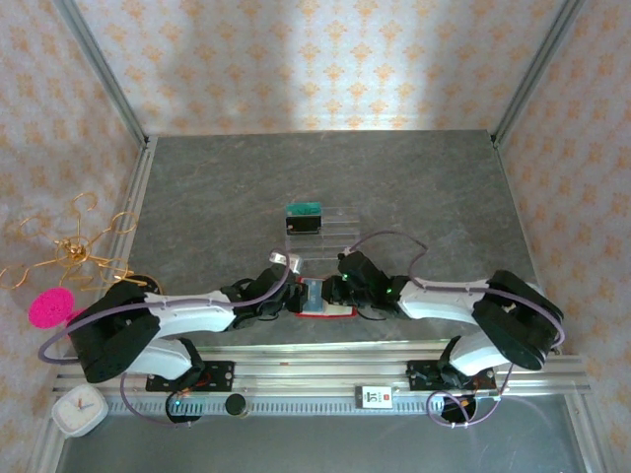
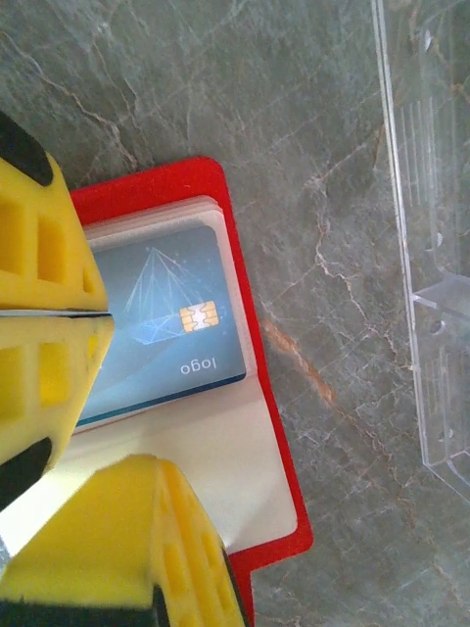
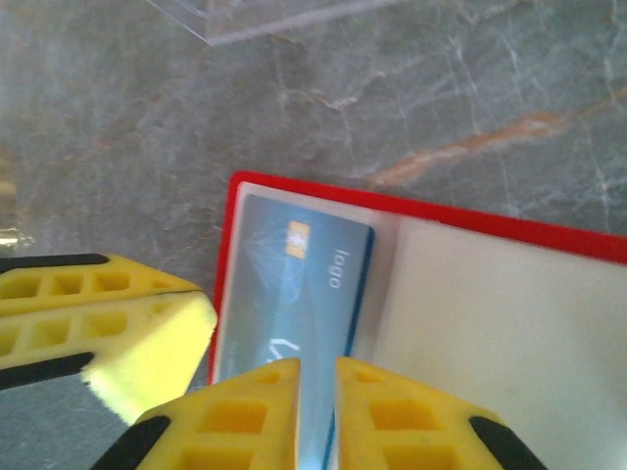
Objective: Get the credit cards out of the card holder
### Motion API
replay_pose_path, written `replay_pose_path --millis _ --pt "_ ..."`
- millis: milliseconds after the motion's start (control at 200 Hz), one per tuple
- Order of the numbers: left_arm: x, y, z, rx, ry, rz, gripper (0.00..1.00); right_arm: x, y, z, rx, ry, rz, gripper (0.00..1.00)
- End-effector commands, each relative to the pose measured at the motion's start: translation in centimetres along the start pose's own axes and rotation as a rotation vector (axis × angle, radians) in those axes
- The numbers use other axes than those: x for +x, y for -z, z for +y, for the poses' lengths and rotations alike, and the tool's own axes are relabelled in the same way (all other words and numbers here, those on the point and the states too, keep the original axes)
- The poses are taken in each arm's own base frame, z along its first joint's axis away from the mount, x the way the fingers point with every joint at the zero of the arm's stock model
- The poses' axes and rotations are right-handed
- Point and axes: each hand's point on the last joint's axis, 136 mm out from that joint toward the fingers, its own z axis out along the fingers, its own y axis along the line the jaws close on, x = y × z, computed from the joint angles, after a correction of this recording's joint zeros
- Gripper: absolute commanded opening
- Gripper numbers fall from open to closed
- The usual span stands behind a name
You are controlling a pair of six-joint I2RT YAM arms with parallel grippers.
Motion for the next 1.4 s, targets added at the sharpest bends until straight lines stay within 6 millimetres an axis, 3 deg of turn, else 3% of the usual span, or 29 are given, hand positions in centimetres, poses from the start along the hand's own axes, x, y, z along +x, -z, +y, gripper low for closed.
replay_pose_path --millis 0,115,205,385,440,566,686,841,981,1151,1397 --pt "0.4 -0.7 0.3 0.000 -0.014 0.007 0.10 -0.5 -0.6 -0.3 0.013 -0.038 -0.009 0.16" --pt "2.4 -1.3 1.0 -0.006 -0.004 0.071 0.12 -0.4 -0.8 -1.6 0.057 -0.057 -0.012 0.15" --pt "3.6 -1.3 1.2 -0.010 -0.002 0.106 0.21 -0.3 -0.9 -1.7 0.060 -0.056 -0.009 0.14" --pt "4.0 -0.8 1.1 -0.006 0.004 0.103 0.36 -0.3 -1.1 -1.8 0.068 -0.046 -0.007 0.13" --pt "3.9 -0.9 1.3 -0.019 0.003 0.103 0.35 -0.4 -1.0 -1.8 0.068 -0.045 -0.009 0.13" --pt "4.7 -1.4 1.4 -0.034 -0.006 0.130 0.20 -0.5 -0.9 -1.8 0.071 -0.040 -0.014 0.12" --pt "5.6 -2.0 1.9 -0.060 -0.013 0.163 0.20 -0.6 -0.7 -1.9 0.076 -0.036 -0.024 0.12" --pt "5.3 -1.5 2.2 -0.096 -0.037 0.141 0.34 -0.7 -0.5 -2.2 0.087 -0.036 -0.033 0.12" --pt "5.3 -1.9 2.0 -0.119 -0.063 0.139 0.36 -0.7 -0.6 -2.1 0.078 -0.034 -0.034 0.12" --pt "7.1 -2.8 2.1 -0.115 -0.065 0.198 0.24 -0.4 -0.8 -2.0 0.068 -0.026 -0.023 0.12" --pt "7.2 -2.5 1.5 -0.088 -0.065 0.196 0.17 -0.2 -1.0 -1.7 0.038 -0.023 -0.013 0.07"
